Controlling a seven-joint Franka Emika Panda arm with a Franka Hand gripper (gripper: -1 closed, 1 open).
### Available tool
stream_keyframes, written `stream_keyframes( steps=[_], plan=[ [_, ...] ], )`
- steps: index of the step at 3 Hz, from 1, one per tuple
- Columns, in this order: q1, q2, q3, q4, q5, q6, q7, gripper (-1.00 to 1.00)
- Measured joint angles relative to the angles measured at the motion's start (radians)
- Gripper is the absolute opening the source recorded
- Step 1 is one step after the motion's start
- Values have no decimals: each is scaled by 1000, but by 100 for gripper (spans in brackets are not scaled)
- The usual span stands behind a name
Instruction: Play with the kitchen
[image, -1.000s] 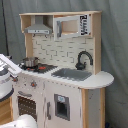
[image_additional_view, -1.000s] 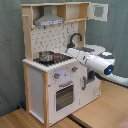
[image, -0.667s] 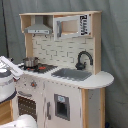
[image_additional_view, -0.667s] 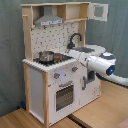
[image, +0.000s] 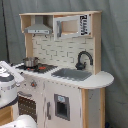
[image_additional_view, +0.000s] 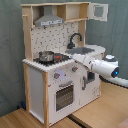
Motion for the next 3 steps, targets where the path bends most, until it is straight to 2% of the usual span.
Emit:
stream_keyframes(
  steps=[1,3],
  plan=[
    [31,0,18,-35,2,27,99,100],
    [46,0,24,-23,11,30,319,100]
  ],
)
